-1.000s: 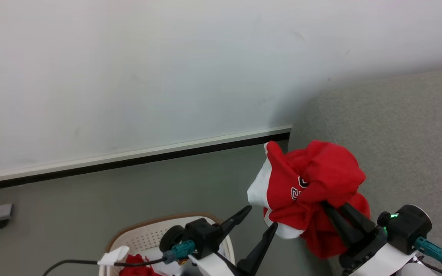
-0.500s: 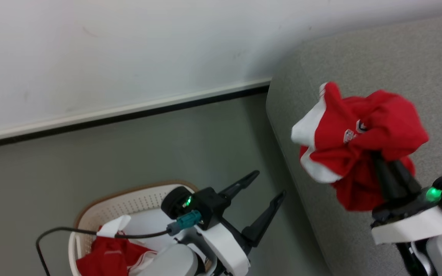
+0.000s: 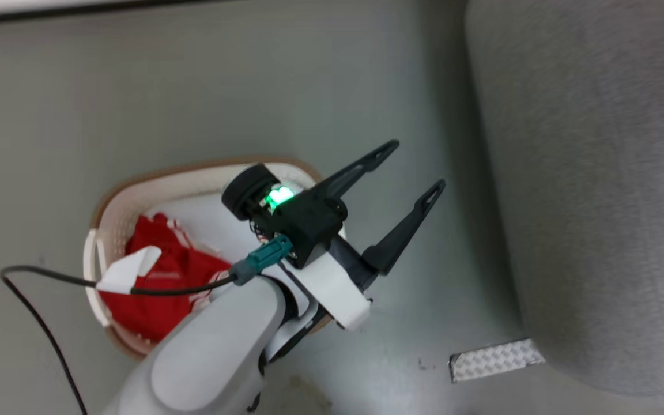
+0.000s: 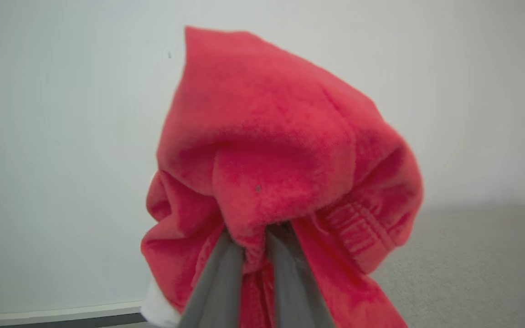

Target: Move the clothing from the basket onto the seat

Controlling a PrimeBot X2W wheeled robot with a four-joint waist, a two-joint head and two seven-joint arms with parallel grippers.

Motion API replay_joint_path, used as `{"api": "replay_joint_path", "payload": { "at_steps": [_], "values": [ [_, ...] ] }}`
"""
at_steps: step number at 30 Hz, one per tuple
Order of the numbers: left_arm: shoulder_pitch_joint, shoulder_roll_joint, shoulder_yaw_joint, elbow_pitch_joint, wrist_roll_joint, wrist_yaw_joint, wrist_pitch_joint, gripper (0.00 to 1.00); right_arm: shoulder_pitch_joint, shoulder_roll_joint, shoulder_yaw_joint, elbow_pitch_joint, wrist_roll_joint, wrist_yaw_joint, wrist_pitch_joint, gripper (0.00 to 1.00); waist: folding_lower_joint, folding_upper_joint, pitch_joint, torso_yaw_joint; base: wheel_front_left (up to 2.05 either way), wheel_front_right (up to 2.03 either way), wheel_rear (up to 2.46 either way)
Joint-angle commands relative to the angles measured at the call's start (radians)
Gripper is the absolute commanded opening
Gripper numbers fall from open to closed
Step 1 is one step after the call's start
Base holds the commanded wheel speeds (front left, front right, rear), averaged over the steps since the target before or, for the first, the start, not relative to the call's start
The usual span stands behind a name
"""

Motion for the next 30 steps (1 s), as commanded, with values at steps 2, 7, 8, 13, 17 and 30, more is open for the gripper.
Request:
{"api": "replay_joint_path", "payload": {
  "at_steps": [2,7,8,13,17,30],
  "values": [
    [-0.031,0.002,0.006,-0.014,0.012,-0.002,-0.014,1.0,-0.095,-0.054,-0.058,0.062,-0.003,-0.002,0.021,0.0,-0.0004,0.0,0.11,0.084,0.0,0.0,0.0],
    [-0.043,-0.01,0.002,-0.027,0.008,0.003,-0.036,1.0,-0.248,-0.148,-0.211,0.208,-0.039,-0.002,0.065,0.0,-0.0004,0.0,0.145,0.139,0.0,0.0,0.0],
    [-0.04,-0.014,0.0,-0.029,0.004,0.004,-0.041,1.0,-0.272,-0.172,-0.244,0.24,-0.06,-0.002,0.067,0.0,-0.0004,0.0,0.149,0.15,0.0,0.0,0.0],
    [-0.017,-0.02,0.0,-0.033,-0.01,0.016,-0.06,1.0,-0.353,-0.239,-0.381,0.397,-0.167,-0.002,0.057,0.0,-0.0004,0.0,0.158,0.19,0.0,0.0,0.0],
    [0.004,-0.007,0.006,-0.035,-0.017,0.027,-0.065,1.0,-0.379,-0.211,-0.476,0.492,-0.245,-0.002,0.032,0.0,-0.0004,0.0,0.165,0.197,0.0,0.0,0.0],
    [0.062,0.022,0.022,0.008,-0.057,0.046,-0.082,1.0,-0.272,-0.083,-0.511,0.531,-0.39,-0.002,-0.005,1.0,-0.0004,0.0,0.057,0.161,0.0,0.0,0.0]
  ]
}}
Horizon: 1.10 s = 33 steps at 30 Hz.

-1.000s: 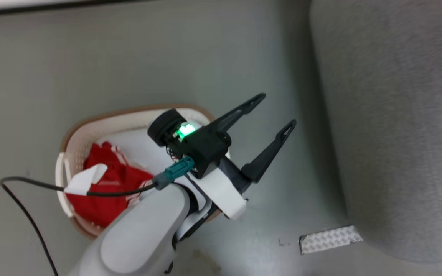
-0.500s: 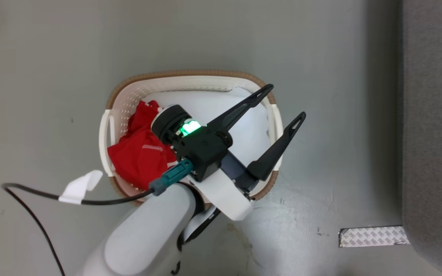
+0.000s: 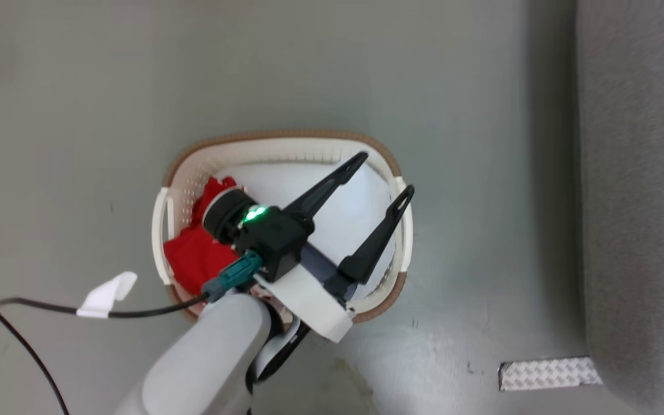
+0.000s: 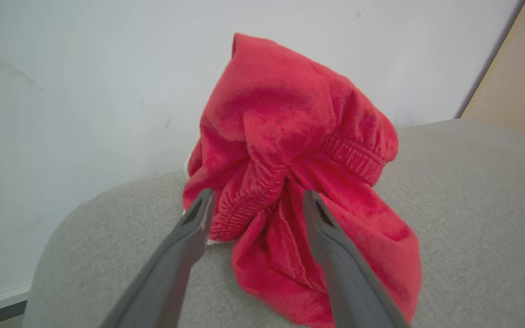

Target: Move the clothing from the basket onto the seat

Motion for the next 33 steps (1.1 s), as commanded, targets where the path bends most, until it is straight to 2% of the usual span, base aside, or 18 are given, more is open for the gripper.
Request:
{"api": "replay_joint_path", "payload": {
  "at_steps": [1,5,10,19,25,33],
  "values": [
    [0.018,0.006,0.001,0.007,-0.014,0.003,-0.006,1.0,0.026,0.002,0.006,-0.013,-0.01,-0.002,-0.004,1.0,-0.0001,0.0,-0.045,-0.011,0.0,0.0,0.0],
    [0.065,0.006,0.014,0.047,-0.035,0.009,-0.033,1.0,0.144,0.046,0.075,-0.111,0.002,-0.002,-0.004,1.0,-0.0001,0.0,-0.137,-0.016,0.0,0.0,0.0],
    [0.152,0.006,0.055,0.096,-0.076,0.035,-0.06,1.0,0.346,0.083,0.165,-0.305,0.045,-0.002,-0.004,1.0,-0.0001,0.0,-0.271,-0.012,0.0,0.0,0.0],
    [0.36,0.013,0.195,0.139,-0.085,0.097,-0.068,1.0,0.691,0.182,0.277,-0.592,0.078,-0.002,-0.002,1.0,-0.0001,0.0,-0.484,0.026,0.0,0.0,0.0],
    [0.49,0.018,0.324,0.146,-0.057,0.111,-0.069,1.0,0.859,0.257,0.38,-0.685,0.121,-0.002,-0.002,1.0,-0.0001,0.0,-0.575,0.058,0.0,0.0,0.0],
    [0.617,-0.016,0.454,0.152,0.005,0.086,-0.069,1.0,1.022,0.321,0.473,-0.717,0.122,-0.002,-0.002,1.0,-0.0001,0.0,-0.668,0.095,0.0,0.0,0.0]
  ]
}}
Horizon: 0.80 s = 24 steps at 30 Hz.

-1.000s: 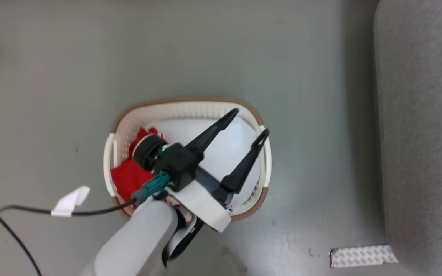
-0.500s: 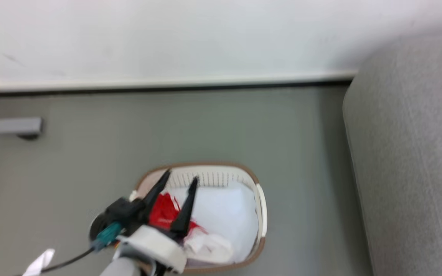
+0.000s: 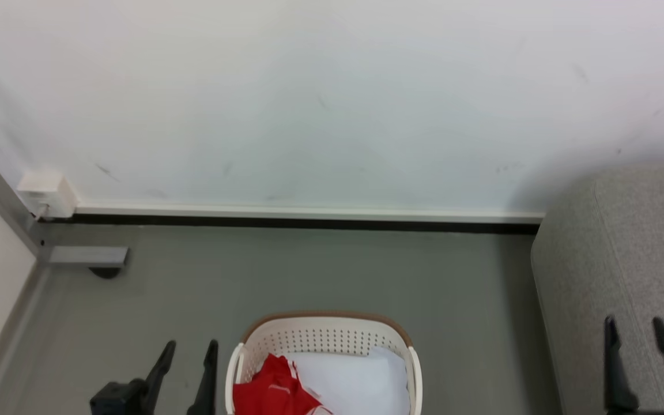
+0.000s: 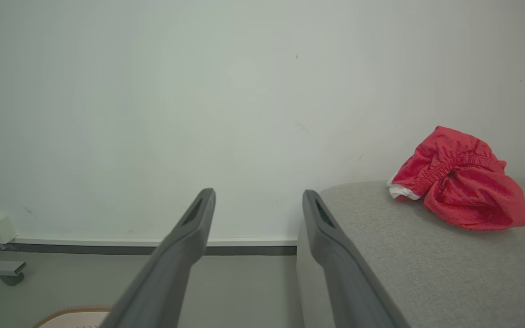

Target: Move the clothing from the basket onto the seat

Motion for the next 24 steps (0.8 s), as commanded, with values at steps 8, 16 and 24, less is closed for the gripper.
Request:
{"api": "replay_joint_path", "payload": {
  "at_steps": [8,16,24],
  "values": [
    [0.078,-0.049,0.099,-0.001,0.064,-0.052,0.0,1.0,0.097,0.022,0.069,0.018,-0.027,-0.002,0.001,1.0,0.0004,0.0,-0.063,0.009,0.0,0.0,0.0],
    [0.076,-0.088,0.147,0.017,0.109,-0.099,0.0,1.0,0.098,0.023,0.092,0.034,-0.002,-0.002,0.001,1.0,0.0004,0.0,-0.069,-0.003,0.0,0.0,0.0],
    [0.074,-0.11,0.175,0.033,0.146,-0.122,0.0,1.0,0.094,0.023,0.097,0.041,0.005,-0.002,0.001,1.0,0.0004,0.0,-0.069,-0.004,0.0,0.0,0.0]
  ]
}}
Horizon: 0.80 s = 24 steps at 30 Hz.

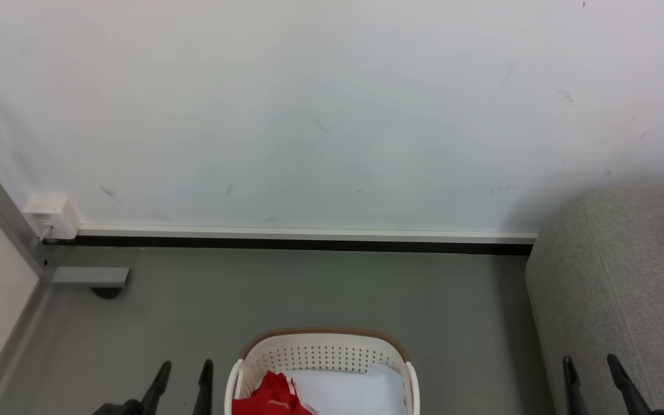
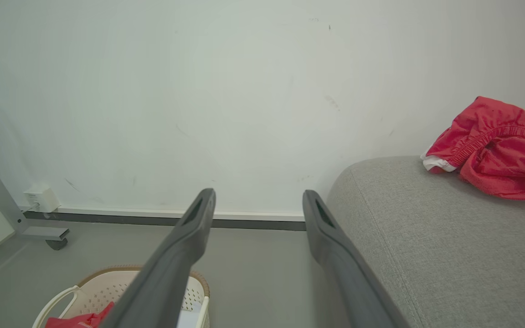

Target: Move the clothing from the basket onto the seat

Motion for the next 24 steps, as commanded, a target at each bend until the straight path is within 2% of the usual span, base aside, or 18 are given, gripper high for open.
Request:
{"api": "replay_joint_path", "payload": {
  "at_steps": [1,9,15,24],
  "values": [
    [0.003,-0.002,0.006,0.004,0.021,-0.004,0.0,1.0,0.004,0.0,0.001,0.005,0.015,-0.002,0.001,1.0,0.0,0.0,0.0,0.0,0.0,0.0,0.0],
    [-0.038,-0.014,-0.016,0.024,0.049,-0.021,-0.001,1.0,-0.017,-0.001,0.017,-0.004,0.011,-0.002,0.001,1.0,0.0,0.0,0.016,-0.017,0.0,0.0,0.0],
    [-0.128,-0.019,-0.076,0.122,0.074,-0.027,0.007,1.0,-0.041,-0.001,0.032,-0.026,-0.001,-0.002,0.001,1.0,0.0,0.0,0.047,-0.063,0.0,0.0,0.0],
    [-0.342,0.0,-0.162,0.32,0.16,0.003,0.142,1.0,-0.115,0.0,0.045,-0.094,0.033,-0.002,0.001,1.0,0.0,0.0,0.201,-0.165,0.0,0.0,0.0]
  ]
}}
